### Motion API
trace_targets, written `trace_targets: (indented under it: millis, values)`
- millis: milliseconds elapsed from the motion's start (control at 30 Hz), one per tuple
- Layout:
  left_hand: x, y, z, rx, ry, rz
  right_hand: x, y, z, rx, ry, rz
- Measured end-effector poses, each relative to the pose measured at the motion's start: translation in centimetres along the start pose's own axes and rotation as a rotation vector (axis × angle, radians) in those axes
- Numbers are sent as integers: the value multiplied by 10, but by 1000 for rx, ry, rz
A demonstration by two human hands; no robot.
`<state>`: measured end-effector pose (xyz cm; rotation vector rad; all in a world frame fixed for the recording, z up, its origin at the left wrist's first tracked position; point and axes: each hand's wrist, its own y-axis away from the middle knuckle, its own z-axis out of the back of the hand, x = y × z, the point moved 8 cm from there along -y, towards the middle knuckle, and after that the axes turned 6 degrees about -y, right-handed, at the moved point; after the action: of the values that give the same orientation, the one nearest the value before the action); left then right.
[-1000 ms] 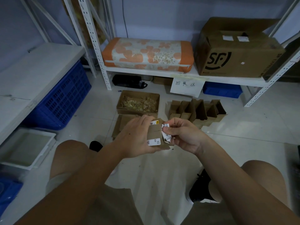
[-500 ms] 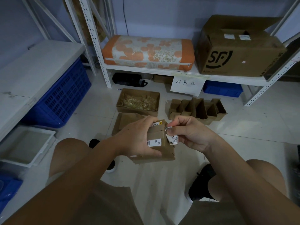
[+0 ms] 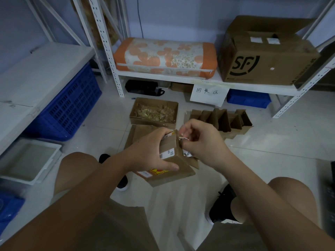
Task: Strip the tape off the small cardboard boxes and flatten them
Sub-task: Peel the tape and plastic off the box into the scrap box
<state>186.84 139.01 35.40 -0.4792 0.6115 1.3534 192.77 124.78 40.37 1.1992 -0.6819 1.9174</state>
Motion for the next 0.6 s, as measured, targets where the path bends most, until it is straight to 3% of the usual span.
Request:
trace_targets:
  millis: [100,200,400,600]
  values:
    - [11,0,2,-50,-101,93,1,4,-4,-117,47,30]
    - [18,2,2,-83,-195,150,-8,4,-11,-83,18,-11]
    - [11,5,9,-183,-303,121,-49,7,-24,-25,-514,-382]
    - [6,5,10,-232,-406,87,-54,9,-37,-53,-537,-410]
